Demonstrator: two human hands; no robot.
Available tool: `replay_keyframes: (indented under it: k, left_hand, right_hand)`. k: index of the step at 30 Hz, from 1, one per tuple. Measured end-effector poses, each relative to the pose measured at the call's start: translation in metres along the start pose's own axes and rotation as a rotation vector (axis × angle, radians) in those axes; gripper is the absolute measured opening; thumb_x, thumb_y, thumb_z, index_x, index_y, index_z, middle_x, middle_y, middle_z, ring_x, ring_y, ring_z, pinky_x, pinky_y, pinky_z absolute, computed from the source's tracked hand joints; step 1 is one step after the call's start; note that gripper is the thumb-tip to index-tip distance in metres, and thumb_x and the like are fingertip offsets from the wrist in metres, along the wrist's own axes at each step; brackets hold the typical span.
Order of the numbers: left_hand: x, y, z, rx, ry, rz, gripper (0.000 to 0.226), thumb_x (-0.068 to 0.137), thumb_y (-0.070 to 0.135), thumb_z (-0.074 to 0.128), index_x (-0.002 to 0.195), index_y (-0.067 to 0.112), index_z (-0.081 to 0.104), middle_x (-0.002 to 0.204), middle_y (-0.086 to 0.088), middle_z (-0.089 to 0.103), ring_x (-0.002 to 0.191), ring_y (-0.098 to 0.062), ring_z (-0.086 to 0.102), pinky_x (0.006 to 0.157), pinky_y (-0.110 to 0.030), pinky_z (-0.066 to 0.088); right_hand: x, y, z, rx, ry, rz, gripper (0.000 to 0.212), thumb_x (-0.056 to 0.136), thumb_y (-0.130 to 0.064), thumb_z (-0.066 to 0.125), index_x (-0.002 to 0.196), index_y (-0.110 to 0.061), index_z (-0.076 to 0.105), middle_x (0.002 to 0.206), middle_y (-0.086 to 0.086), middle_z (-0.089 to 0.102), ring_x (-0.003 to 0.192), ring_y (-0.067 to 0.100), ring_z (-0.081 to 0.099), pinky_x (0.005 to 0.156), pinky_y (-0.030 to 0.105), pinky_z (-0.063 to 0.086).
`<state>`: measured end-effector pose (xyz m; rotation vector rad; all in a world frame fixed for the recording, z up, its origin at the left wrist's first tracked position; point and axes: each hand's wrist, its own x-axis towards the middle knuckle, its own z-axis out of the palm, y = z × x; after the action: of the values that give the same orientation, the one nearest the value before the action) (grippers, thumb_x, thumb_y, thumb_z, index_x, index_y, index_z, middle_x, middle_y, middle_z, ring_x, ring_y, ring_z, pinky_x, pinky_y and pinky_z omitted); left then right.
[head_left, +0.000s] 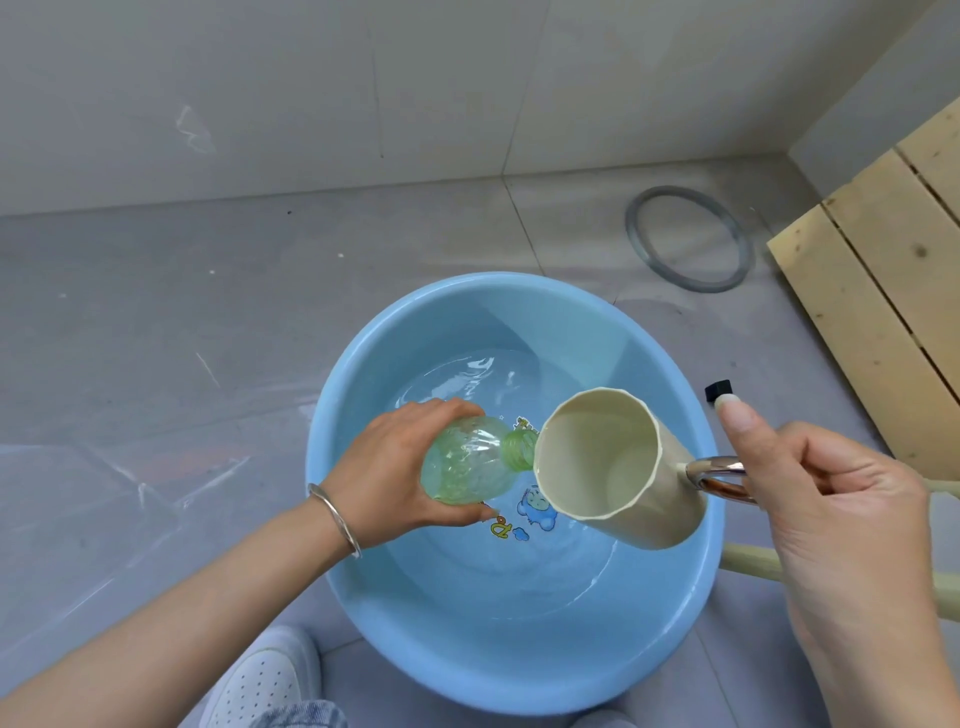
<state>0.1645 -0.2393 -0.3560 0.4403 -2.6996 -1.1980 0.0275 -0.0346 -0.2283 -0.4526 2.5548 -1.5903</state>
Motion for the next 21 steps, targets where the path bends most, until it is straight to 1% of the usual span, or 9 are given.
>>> replay_keyframes:
  k: [2, 4, 6, 7, 8, 9, 14, 18, 21]
  left_hand:
    - [0.000, -0.001, 0.001, 0.009, -0.009, -0.002, 0.075, 0.058, 0.075, 0.064, 0.119, 0.034, 0.049, 0.109, 0.013, 0.061, 0.098, -0.013, 0.057, 0.088, -0.035, 0.047]
    - [-0.001, -0.001, 0.001, 0.011, -0.017, -0.008, 0.076, 0.058, 0.075, 0.063, 0.119, 0.032, 0.050, 0.109, 0.013, 0.061, 0.098, -0.013, 0.057, 0.088, -0.035, 0.047]
    - [-0.001, -0.001, 0.001, 0.008, -0.023, -0.011, 0.076, 0.058, 0.074, 0.064, 0.119, 0.031, 0.050, 0.109, 0.012, 0.061, 0.098, -0.014, 0.057, 0.088, -0.036, 0.047]
    - [0.000, -0.001, 0.001, 0.009, -0.025, -0.012, 0.076, 0.058, 0.074, 0.064, 0.119, 0.031, 0.050, 0.108, 0.012, 0.061, 0.098, -0.014, 0.057, 0.088, -0.036, 0.047]
    - [0.000, -0.001, 0.001, 0.011, -0.026, -0.012, 0.075, 0.058, 0.074, 0.063, 0.119, 0.032, 0.050, 0.109, 0.012, 0.061, 0.098, -0.014, 0.057, 0.088, -0.036, 0.047]
    - [0.000, -0.001, 0.001, 0.013, -0.024, -0.013, 0.075, 0.058, 0.075, 0.063, 0.119, 0.032, 0.050, 0.109, 0.013, 0.061, 0.098, -0.013, 0.057, 0.088, -0.036, 0.047]
    - [-0.001, -0.003, 0.002, 0.020, -0.047, -0.024, 0.074, 0.058, 0.075, 0.063, 0.118, 0.033, 0.051, 0.106, 0.013, 0.061, 0.098, -0.014, 0.057, 0.088, -0.036, 0.046]
    - [-0.002, -0.002, 0.003, 0.011, -0.053, -0.023, 0.070, 0.058, 0.074, 0.064, 0.116, 0.039, 0.046, 0.106, 0.015, 0.060, 0.098, -0.012, 0.056, 0.088, -0.035, 0.046]
    - [-0.002, -0.002, 0.003, 0.009, -0.045, -0.019, 0.071, 0.058, 0.075, 0.064, 0.116, 0.038, 0.048, 0.106, 0.018, 0.060, 0.097, -0.009, 0.055, 0.087, -0.033, 0.046]
  right_hand:
    - [-0.001, -0.001, 0.000, -0.002, -0.005, -0.001, 0.061, 0.064, -0.060, 0.070, 0.046, -0.011, 0.038, 0.046, 0.015, 0.030, 0.049, 0.039, 0.042, 0.052, 0.023, 0.031]
    - [-0.001, -0.004, 0.001, -0.011, -0.012, 0.008, 0.061, 0.065, -0.058, 0.072, 0.047, -0.010, 0.038, 0.048, 0.023, 0.035, 0.054, 0.044, 0.053, 0.054, 0.026, 0.035]
    - [-0.002, -0.006, 0.001, -0.009, -0.009, 0.027, 0.060, 0.063, -0.057, 0.074, 0.047, -0.009, 0.040, 0.053, 0.027, 0.045, 0.059, 0.037, 0.064, 0.060, 0.033, 0.048]
    - [-0.003, -0.007, 0.001, -0.011, -0.009, 0.037, 0.061, 0.062, -0.057, 0.074, 0.047, -0.009, 0.041, 0.054, 0.027, 0.045, 0.061, 0.034, 0.066, 0.063, 0.045, 0.056]
    - [-0.004, -0.008, 0.000, -0.017, -0.012, 0.051, 0.063, 0.062, -0.060, 0.074, 0.048, -0.008, 0.041, 0.056, 0.029, 0.042, 0.061, 0.037, 0.064, 0.064, 0.058, 0.055]
    - [-0.005, -0.009, -0.001, -0.027, -0.016, 0.065, 0.065, 0.060, -0.063, 0.074, 0.049, -0.007, 0.042, 0.060, 0.033, 0.041, 0.063, 0.043, 0.061, 0.062, 0.066, 0.052]
    - [-0.005, -0.012, -0.004, -0.043, -0.028, 0.084, 0.064, 0.059, -0.065, 0.073, 0.050, -0.007, 0.047, 0.062, 0.038, 0.047, 0.068, 0.054, 0.053, 0.059, 0.069, 0.048]
    - [-0.006, -0.017, -0.004, -0.043, -0.028, 0.087, 0.069, 0.057, -0.070, 0.073, 0.049, -0.009, 0.044, 0.058, 0.035, 0.038, 0.067, 0.054, 0.050, 0.057, 0.070, 0.047]
    - [-0.006, -0.019, -0.006, -0.050, -0.042, 0.076, 0.072, 0.055, -0.075, 0.072, 0.050, -0.008, 0.046, 0.062, 0.038, 0.042, 0.066, 0.054, 0.049, 0.055, 0.071, 0.046]
